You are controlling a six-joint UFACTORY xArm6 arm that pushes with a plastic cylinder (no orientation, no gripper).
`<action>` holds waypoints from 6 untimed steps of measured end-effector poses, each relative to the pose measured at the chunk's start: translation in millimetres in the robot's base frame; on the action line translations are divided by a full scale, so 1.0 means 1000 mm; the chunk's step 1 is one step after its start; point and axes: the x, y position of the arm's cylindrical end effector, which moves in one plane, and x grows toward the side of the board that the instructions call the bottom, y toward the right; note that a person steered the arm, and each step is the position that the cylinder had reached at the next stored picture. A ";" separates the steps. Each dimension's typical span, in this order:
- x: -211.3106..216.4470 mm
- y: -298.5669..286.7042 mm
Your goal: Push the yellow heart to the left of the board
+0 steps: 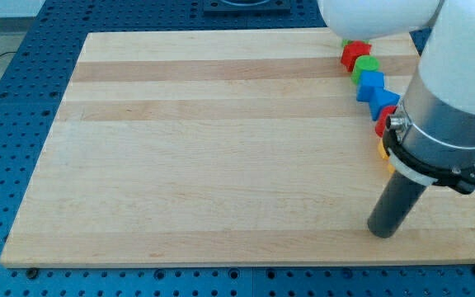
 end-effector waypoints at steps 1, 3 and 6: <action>0.003 0.003; 0.000 0.111; -0.069 0.102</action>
